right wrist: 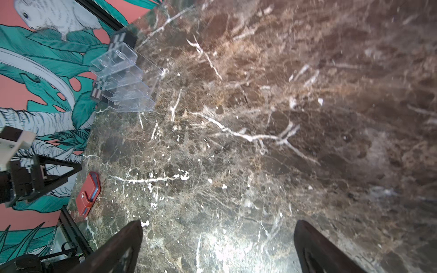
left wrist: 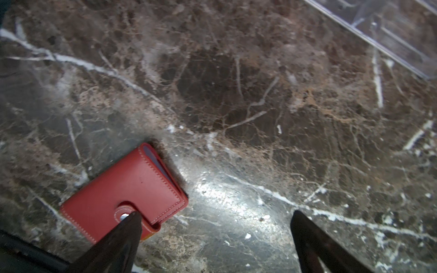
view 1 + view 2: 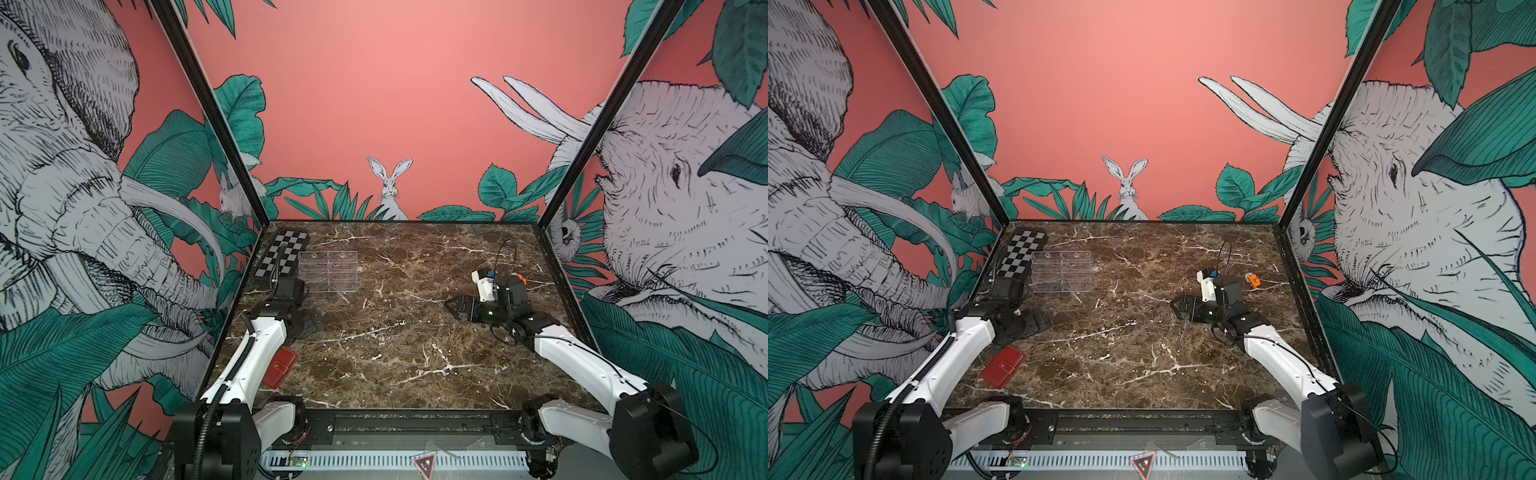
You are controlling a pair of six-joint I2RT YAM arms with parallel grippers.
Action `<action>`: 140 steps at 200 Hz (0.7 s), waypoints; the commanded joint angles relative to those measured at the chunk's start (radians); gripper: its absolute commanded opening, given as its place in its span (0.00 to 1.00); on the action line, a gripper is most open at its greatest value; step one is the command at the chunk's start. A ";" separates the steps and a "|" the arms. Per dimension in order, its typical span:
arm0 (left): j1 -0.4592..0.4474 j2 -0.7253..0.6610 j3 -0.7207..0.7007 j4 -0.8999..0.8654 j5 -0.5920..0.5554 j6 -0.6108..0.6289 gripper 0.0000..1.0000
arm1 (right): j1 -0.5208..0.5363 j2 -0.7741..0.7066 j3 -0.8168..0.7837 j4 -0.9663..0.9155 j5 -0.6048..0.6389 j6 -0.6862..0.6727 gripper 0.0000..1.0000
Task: Take the credit cards out of the card holder
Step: Move the card holder to the middle-left of the table.
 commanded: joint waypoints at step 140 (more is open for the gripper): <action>0.538 -0.020 -0.158 0.066 0.052 -0.085 0.99 | 0.003 -0.016 0.041 -0.128 0.021 -0.083 0.98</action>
